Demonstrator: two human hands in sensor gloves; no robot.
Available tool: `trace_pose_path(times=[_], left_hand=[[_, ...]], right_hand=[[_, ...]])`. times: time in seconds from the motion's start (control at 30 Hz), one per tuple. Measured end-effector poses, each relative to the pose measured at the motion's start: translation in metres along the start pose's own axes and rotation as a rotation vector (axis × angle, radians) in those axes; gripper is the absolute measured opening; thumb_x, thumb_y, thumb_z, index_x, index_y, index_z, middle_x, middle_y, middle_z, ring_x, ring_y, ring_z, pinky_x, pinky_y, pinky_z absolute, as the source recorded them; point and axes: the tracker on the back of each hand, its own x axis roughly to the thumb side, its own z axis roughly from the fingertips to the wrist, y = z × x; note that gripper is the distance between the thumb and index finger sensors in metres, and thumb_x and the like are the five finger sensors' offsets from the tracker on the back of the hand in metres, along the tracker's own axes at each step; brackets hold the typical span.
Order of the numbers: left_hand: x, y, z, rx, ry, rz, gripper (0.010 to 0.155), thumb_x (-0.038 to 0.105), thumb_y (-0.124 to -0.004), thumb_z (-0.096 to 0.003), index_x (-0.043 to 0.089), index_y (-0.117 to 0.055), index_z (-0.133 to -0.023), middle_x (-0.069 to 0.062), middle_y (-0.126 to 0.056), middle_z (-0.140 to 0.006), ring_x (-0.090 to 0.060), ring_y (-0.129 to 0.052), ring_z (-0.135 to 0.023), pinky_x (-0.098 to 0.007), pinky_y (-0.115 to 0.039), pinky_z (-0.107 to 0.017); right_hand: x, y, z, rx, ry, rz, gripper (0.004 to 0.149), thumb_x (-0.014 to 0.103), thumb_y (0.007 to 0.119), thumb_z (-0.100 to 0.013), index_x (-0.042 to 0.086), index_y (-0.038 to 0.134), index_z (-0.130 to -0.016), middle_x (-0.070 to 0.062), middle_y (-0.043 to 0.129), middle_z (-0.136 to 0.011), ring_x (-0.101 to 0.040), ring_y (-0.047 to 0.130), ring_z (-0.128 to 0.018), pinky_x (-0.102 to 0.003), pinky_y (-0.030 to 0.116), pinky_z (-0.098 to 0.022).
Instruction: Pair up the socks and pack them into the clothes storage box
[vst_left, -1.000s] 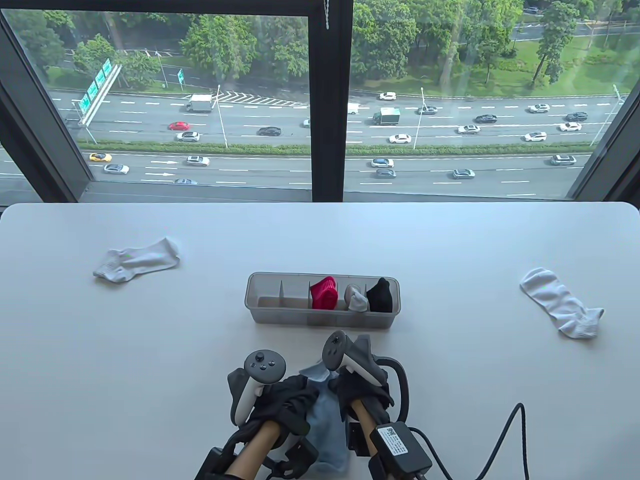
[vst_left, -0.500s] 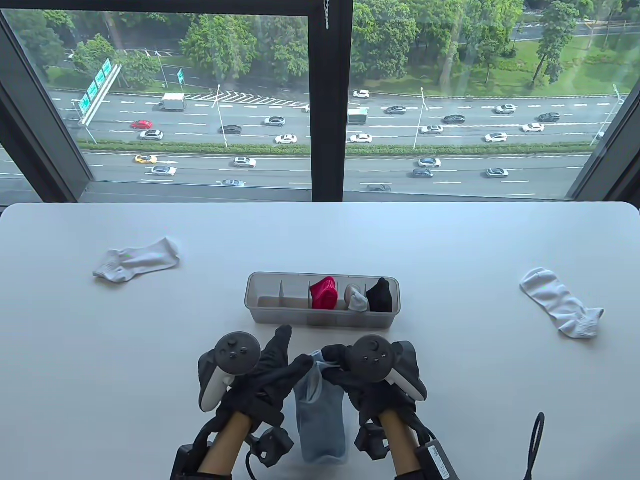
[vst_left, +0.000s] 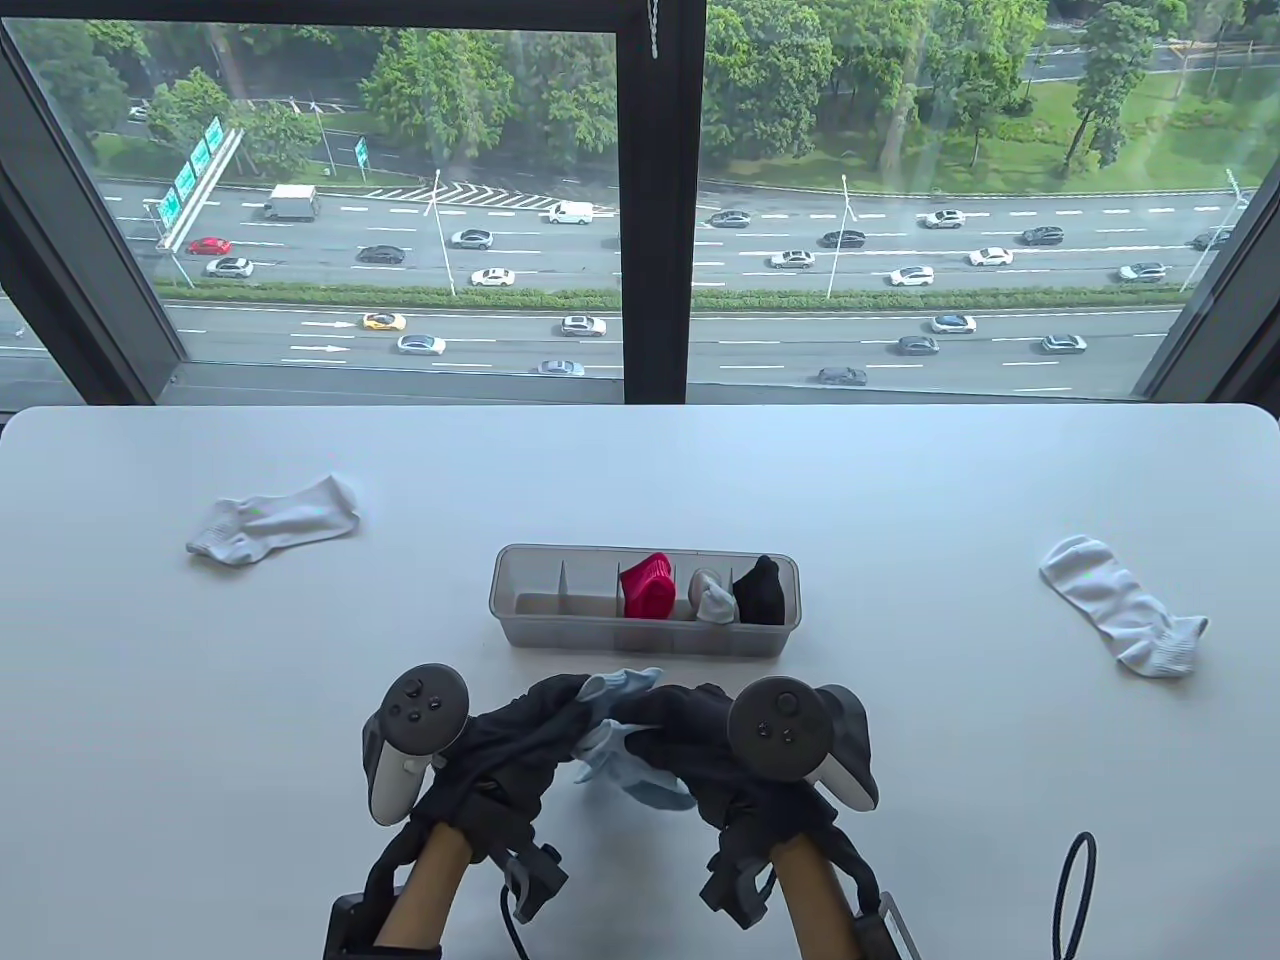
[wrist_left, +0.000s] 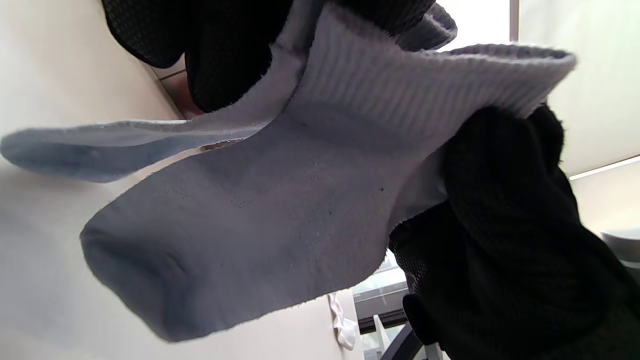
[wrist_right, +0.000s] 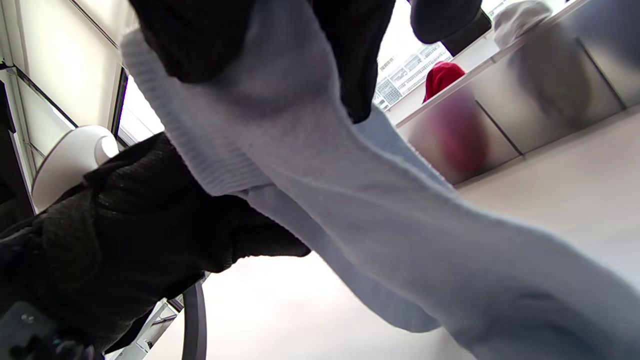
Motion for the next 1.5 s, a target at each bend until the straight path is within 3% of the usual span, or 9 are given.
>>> trace_pose_path(times=[0.3, 0.43, 0.6, 0.73, 0.87, 0.97, 1.07, 1.3, 1.5], left_hand=[[-0.002, -0.004, -0.001, -0.166, -0.063, 0.204, 0.046, 0.034, -0.062, -0.0595, 0.014, -0.068, -0.101, -0.018, -0.085, -0.098, -0.046, -0.087, -0.086, -0.064, -0.068, -0.066], [0.001, -0.008, -0.001, -0.171, -0.076, 0.106, 0.064, 0.050, -0.073, -0.0524, 0.014, -0.062, -0.103, -0.018, -0.081, -0.101, -0.046, -0.084, -0.089, -0.065, -0.066, -0.067], [0.009, -0.015, -0.001, -0.171, -0.093, 0.054, 0.042, 0.032, -0.067, -0.0582, 0.019, -0.068, -0.098, -0.015, -0.085, -0.097, -0.044, -0.087, -0.087, -0.064, -0.067, -0.067], [0.009, -0.009, 0.003, 0.024, -0.020, -0.010, 0.042, 0.028, -0.066, -0.0574, 0.013, -0.068, -0.096, -0.016, -0.094, -0.088, -0.041, -0.096, -0.077, -0.060, -0.073, -0.063], [0.001, -0.002, 0.006, 0.129, 0.045, -0.011, 0.044, 0.027, -0.066, -0.0577, 0.014, -0.066, -0.100, -0.016, -0.094, -0.087, -0.040, -0.097, -0.075, -0.060, -0.074, -0.062], [-0.002, 0.002, 0.006, 0.149, 0.070, -0.002, 0.045, 0.027, -0.065, -0.0581, 0.015, -0.065, -0.101, -0.015, -0.092, -0.091, -0.041, -0.095, -0.078, -0.061, -0.072, -0.063], [0.000, -0.001, 0.005, 0.095, 0.032, 0.012, 0.043, 0.028, -0.065, -0.0581, 0.016, -0.069, -0.100, -0.015, -0.091, -0.092, -0.042, -0.093, -0.080, -0.062, -0.071, -0.064], [0.006, -0.011, 0.001, -0.077, -0.070, 0.047, 0.044, 0.031, -0.064, -0.0587, 0.014, -0.069, -0.099, -0.015, -0.090, -0.093, -0.043, -0.092, -0.082, -0.062, -0.070, -0.064], [0.011, -0.018, 0.004, -0.133, -0.082, -0.021, 0.083, 0.065, -0.069, -0.0475, 0.009, -0.054, -0.108, -0.022, -0.075, -0.105, -0.050, -0.080, -0.091, -0.068, -0.064, -0.066]], right_hand=[[-0.013, -0.003, 0.002, -0.099, 0.038, -0.118, 0.039, 0.031, 0.071, -0.057, 0.036, 0.069, -0.095, 0.003, 0.089, -0.088, -0.026, 0.087, -0.088, -0.066, 0.050, -0.076], [-0.014, 0.000, 0.002, -0.121, 0.075, -0.076, 0.039, 0.031, 0.070, -0.057, 0.035, 0.067, -0.096, 0.003, 0.088, -0.088, -0.026, 0.086, -0.088, -0.065, 0.052, -0.076], [-0.015, 0.006, 0.002, -0.158, 0.116, 0.082, 0.041, 0.032, 0.071, -0.060, 0.026, 0.063, -0.100, -0.001, 0.085, -0.091, -0.027, 0.085, -0.088, -0.063, 0.055, -0.075], [-0.016, 0.004, 0.003, -0.171, 0.113, 0.024, 0.040, 0.033, 0.071, -0.059, 0.029, 0.064, -0.098, -0.001, 0.086, -0.087, -0.025, 0.088, -0.082, -0.063, 0.055, -0.075], [-0.014, -0.004, 0.005, -0.185, 0.067, 0.036, 0.039, 0.033, 0.071, -0.057, 0.036, 0.066, -0.095, 0.001, 0.085, -0.088, -0.024, 0.087, -0.084, -0.065, 0.053, -0.075], [-0.009, -0.007, 0.004, -0.083, -0.006, -0.004, 0.038, 0.032, 0.073, -0.056, 0.038, 0.069, -0.094, 0.002, 0.087, -0.089, -0.024, 0.087, -0.085, -0.067, 0.050, -0.075], [-0.005, -0.003, 0.001, 0.014, -0.035, -0.091, 0.038, 0.032, 0.073, -0.056, 0.038, 0.069, -0.094, 0.003, 0.086, -0.090, -0.027, 0.083, -0.090, -0.068, 0.047, -0.075], [-0.010, 0.002, 0.003, -0.148, 0.064, 0.053, 0.042, 0.038, 0.068, -0.060, 0.026, 0.064, -0.099, 0.001, 0.088, -0.085, -0.025, 0.090, -0.081, -0.062, 0.054, -0.075], [-0.003, 0.008, 0.003, -0.174, 0.064, 0.154, 0.042, 0.038, 0.068, -0.061, 0.023, 0.062, -0.100, 0.001, 0.086, -0.082, -0.024, 0.088, -0.081, -0.063, 0.054, -0.076]])
